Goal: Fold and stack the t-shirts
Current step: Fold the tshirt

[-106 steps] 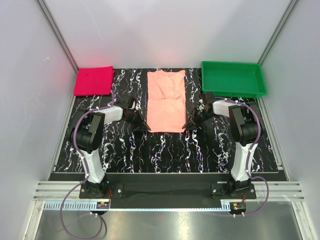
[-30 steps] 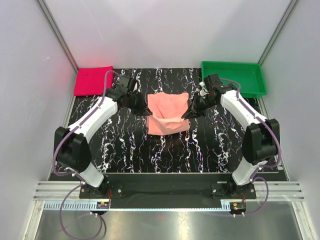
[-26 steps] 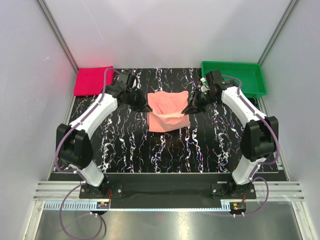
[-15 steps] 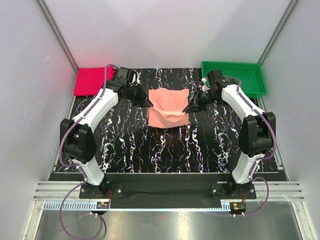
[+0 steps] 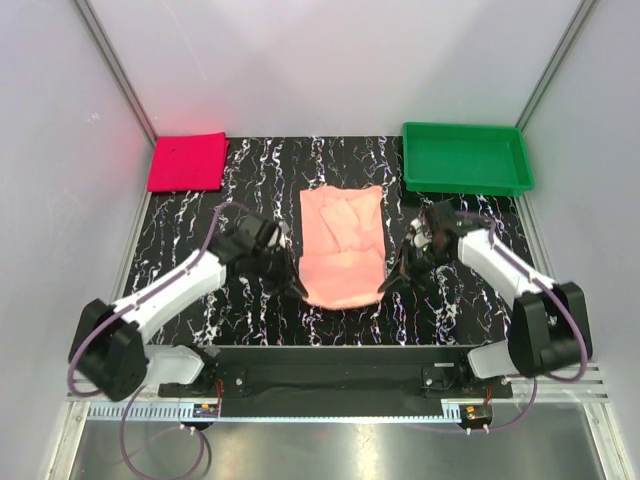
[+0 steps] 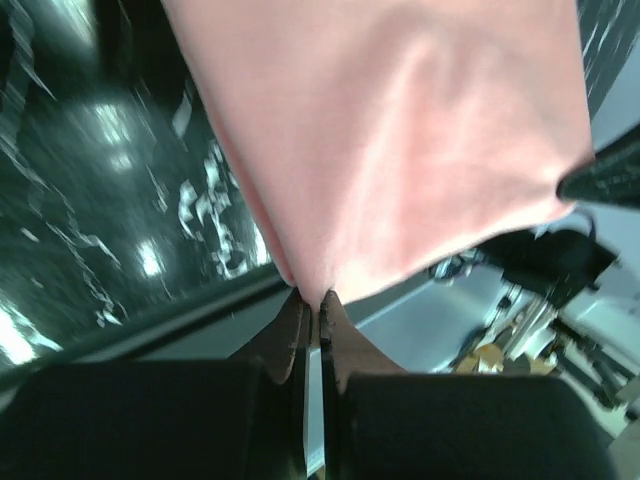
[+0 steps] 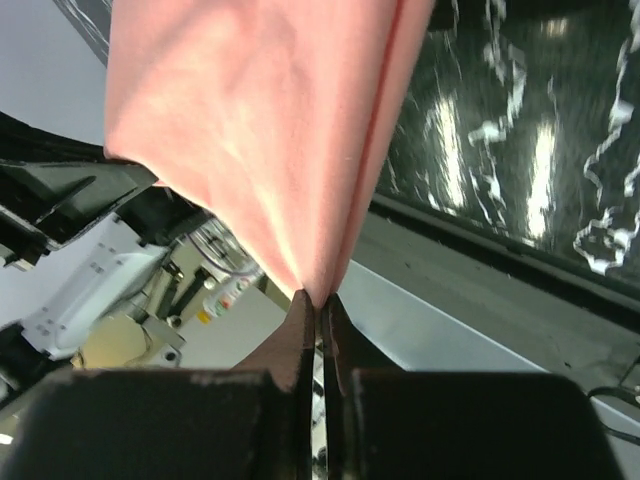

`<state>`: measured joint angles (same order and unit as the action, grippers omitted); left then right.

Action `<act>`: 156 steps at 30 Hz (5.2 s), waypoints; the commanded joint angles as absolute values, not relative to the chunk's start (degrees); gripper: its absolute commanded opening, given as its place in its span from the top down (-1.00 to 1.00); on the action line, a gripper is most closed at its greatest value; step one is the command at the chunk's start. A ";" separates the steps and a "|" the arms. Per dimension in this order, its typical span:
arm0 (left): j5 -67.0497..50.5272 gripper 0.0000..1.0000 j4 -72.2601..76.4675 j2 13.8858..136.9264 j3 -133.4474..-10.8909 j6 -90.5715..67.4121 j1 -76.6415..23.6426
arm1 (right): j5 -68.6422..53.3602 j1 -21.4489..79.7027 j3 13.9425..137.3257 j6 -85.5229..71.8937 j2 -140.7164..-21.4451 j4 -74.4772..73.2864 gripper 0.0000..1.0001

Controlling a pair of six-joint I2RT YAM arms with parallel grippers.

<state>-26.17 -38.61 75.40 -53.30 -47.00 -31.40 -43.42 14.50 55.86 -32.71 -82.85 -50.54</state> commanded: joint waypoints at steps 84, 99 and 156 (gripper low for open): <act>-34.19 1.00 -31.55 56.61 -39.84 -61.35 -41.04 | -46.49 10.27 43.27 -30.67 -71.90 -58.28 1.00; -25.77 -0.54 -49.20 49.57 -43.14 -53.62 -45.44 | -38.96 20.74 36.88 -32.88 -59.40 -66.45 -0.11; -22.77 -0.13 -37.27 91.93 -59.16 -30.50 -21.35 | -27.68 22.41 78.14 -16.00 -108.98 -47.38 -0.33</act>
<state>-20.21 -40.93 92.42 -62.11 -29.26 -19.94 -25.06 20.88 79.50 -17.08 -110.41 -51.13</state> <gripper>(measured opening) 0.556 0.665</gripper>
